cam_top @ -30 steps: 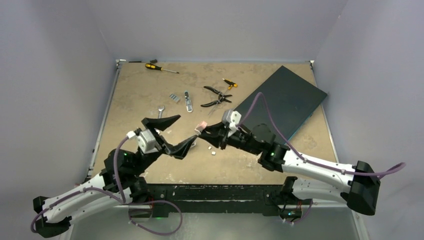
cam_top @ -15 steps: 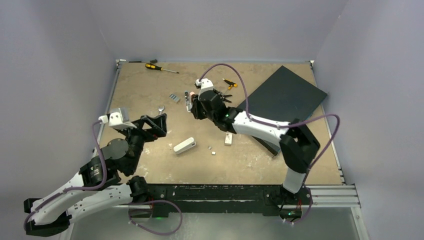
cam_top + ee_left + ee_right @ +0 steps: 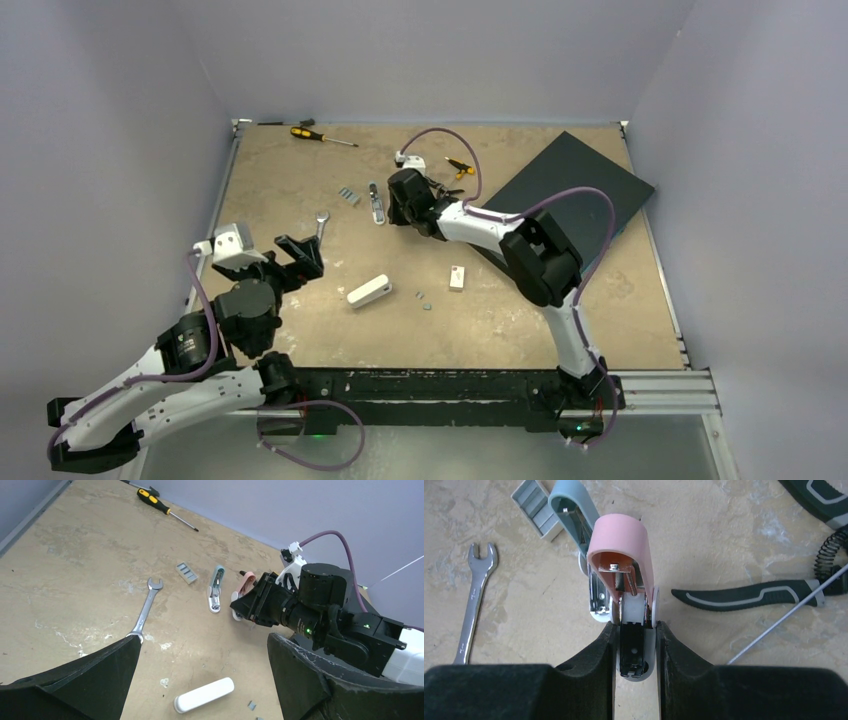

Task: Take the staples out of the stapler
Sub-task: Place the stapler at the center of the board.

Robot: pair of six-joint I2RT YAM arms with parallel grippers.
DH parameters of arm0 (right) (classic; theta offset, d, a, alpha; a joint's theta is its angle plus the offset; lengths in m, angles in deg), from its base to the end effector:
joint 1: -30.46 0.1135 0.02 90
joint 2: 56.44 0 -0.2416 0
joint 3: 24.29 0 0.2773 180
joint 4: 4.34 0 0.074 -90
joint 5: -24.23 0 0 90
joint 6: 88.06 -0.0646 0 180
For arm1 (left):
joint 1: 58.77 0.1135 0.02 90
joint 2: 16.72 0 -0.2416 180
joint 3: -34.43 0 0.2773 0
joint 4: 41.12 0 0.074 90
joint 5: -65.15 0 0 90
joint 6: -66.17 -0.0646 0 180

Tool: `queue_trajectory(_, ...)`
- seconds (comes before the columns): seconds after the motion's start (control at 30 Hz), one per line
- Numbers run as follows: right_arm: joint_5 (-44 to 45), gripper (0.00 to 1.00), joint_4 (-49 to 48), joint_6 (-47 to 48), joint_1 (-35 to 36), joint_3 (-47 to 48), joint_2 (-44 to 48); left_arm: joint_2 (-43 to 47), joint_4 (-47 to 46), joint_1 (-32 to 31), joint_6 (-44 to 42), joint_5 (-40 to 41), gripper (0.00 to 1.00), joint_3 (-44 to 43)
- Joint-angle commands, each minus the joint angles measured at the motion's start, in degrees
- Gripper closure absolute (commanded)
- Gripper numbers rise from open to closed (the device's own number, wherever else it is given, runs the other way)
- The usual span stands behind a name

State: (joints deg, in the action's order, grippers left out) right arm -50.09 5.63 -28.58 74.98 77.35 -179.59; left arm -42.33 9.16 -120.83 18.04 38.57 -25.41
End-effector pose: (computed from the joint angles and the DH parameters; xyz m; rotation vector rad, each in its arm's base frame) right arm 0.3875 0.3565 0.1430 -0.0965 2.1348 0.4943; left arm 0.1121 -0.0880 0.3455 -0.4372 1.6486 -0.3283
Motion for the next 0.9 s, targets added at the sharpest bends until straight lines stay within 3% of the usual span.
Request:
queue_trajectory(0.0, 1.58, 1.00, -1.95, -1.39, -1.28, 4.88, -0.92, 0.46, 1.42, -0.16, 1.89, 1.59, 0.04, 0.47)
queue_trajectory(0.57, -0.38, 1.00, 1.05, -2.10, -1.95, 8.62, -8.02, 1.14, 2.17, -0.17, 2.48, 3.37, 0.04, 1.15)
queue_trajectory(0.87, 8.29, 1.00, 8.22, -0.05, -2.35, 9.19, -8.83, 0.21, 2.21, -0.19, 2.49, 3.66, 0.04, 1.29)
